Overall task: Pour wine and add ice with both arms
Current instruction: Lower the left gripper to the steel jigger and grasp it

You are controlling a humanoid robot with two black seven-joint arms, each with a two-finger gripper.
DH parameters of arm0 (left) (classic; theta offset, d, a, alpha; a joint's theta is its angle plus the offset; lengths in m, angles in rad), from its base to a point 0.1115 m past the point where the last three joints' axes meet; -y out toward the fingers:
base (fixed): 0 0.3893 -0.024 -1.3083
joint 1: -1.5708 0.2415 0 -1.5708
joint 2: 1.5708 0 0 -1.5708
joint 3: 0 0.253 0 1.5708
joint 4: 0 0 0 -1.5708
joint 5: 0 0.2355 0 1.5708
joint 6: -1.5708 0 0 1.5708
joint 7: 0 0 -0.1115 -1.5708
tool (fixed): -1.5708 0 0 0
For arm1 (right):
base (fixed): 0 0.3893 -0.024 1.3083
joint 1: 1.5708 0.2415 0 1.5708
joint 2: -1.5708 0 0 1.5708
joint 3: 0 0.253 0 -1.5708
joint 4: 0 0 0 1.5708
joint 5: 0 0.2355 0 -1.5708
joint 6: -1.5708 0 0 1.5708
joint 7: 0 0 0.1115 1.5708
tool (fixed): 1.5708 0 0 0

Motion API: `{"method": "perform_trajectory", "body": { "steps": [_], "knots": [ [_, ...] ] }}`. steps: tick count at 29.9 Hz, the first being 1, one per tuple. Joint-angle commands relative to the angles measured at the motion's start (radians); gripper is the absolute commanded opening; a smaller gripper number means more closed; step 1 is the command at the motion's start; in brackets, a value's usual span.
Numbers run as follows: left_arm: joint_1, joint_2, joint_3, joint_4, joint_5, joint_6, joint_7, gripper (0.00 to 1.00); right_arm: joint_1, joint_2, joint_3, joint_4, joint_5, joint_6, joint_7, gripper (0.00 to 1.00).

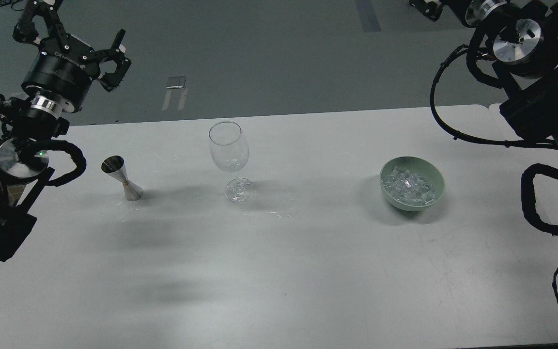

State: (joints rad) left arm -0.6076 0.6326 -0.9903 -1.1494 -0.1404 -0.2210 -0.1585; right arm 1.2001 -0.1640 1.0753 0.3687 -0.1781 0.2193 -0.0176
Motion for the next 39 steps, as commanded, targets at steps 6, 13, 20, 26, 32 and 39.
{"method": "perform_trajectory", "body": {
  "steps": [6, 13, 20, 26, 32, 39],
  "knots": [
    [0.45, 0.142, -0.241, -0.3, -0.2, 0.071, 0.138, 0.98, -0.004, -0.018, 0.003, 0.007, 0.0, -0.003, 0.001, 1.0],
    [0.698, 0.063, -0.36, -0.414, -0.206, 0.095, 0.146, 0.97, -0.004, -0.022, 0.008, 0.003, 0.002, -0.018, 0.007, 1.0],
    [0.767, -0.1, -0.409, -0.377, -0.202, 0.265, 0.146, 0.95, -0.002, -0.022, 0.018, 0.004, 0.003, -0.024, 0.012, 1.0],
    [0.764, -0.18, -0.421, -0.371, -0.202, 0.388, 0.148, 0.88, -0.004, -0.025, 0.017, 0.001, 0.002, -0.038, 0.012, 1.0],
    [0.752, -0.229, -0.435, -0.359, -0.191, 0.436, 0.148, 0.64, -0.005, -0.038, 0.017, -0.001, 0.002, -0.044, 0.012, 1.0],
    [0.697, -0.246, -0.433, -0.305, -0.183, 0.434, 0.154, 0.6, -0.008, -0.038, 0.017, -0.001, 0.002, -0.054, 0.012, 1.0]
  ]
}}
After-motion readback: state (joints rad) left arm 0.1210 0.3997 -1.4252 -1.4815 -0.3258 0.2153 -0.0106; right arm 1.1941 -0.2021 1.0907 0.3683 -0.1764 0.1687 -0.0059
